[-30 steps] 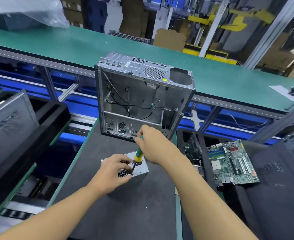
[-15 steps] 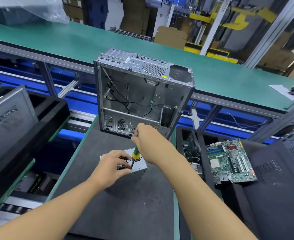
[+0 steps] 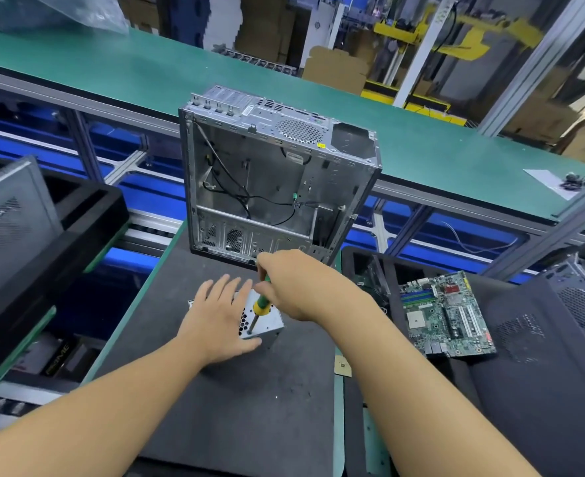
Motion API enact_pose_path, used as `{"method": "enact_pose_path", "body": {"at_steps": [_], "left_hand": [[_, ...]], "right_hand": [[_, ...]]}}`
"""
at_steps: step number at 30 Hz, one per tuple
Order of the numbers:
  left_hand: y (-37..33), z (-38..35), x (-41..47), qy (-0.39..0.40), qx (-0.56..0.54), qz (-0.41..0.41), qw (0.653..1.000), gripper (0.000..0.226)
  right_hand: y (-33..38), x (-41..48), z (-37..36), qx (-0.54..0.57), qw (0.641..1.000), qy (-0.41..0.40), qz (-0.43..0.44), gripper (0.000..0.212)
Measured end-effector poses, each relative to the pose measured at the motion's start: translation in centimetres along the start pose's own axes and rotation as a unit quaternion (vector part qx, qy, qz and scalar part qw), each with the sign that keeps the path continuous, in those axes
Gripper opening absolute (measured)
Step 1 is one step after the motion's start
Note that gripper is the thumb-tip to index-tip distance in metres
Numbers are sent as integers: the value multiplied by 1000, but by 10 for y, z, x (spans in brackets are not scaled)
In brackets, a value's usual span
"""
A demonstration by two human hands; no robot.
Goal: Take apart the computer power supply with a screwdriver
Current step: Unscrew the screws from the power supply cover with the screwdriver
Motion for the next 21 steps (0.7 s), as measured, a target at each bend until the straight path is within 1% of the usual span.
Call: {"method": "enact_pose_path", "body": {"at_steps": [1,3,5,7,9,10,11,12,13,14,18,21], "left_hand": [[0,-1,0,-7,-1,-3,1000,103],[0,4,0,-52,-4,-14,999,91],[1,10,0,-91,-3,-19,996,82],[4,9,1,-87,-3,-11,996,84],[5,5,2,-72,3,-5,997,88],[6,4,2,-70,4,-3,998,89],[6,4,2,-69,3,-2,998,90],[6,5,2,-68,3,-1,998,92],[6,5,2,-65,4,-2,998,94],[5,6,2,-64,4,-3,998,94],[6,9,0,-71,-5,-3,997,88],[5,10,-1,-77,-7,-4,997,86]], "right_hand": [[2,-1,1,1,1000,8,18,16],[7,-4,1,11,998,30,52,11],[11,-7,0,22,996,56,64,15],[8,-5,0,30,996,65,47,21],[-2,-5,1,44,998,53,-2,22],[-6,-5,2,32,998,38,-24,20],[-6,-4,3,-5,999,19,-32,19],[-5,-3,4,-39,999,2,-30,20],[-4,-2,4,-47,998,-10,-28,22],[-2,-1,4,-32,999,-10,-22,24],[10,-1,2,24,998,47,32,14],[13,-2,1,33,996,75,38,18]]}}
Point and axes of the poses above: each hand's wrist, its own x-axis towards the middle knuckle, its own z-axis out of the back of the hand, y = z × x, the point moved 8 cm from there along x, towards the middle knuckle, and after that the axes turned 2 degrees about -y, right-handed, at the moved point
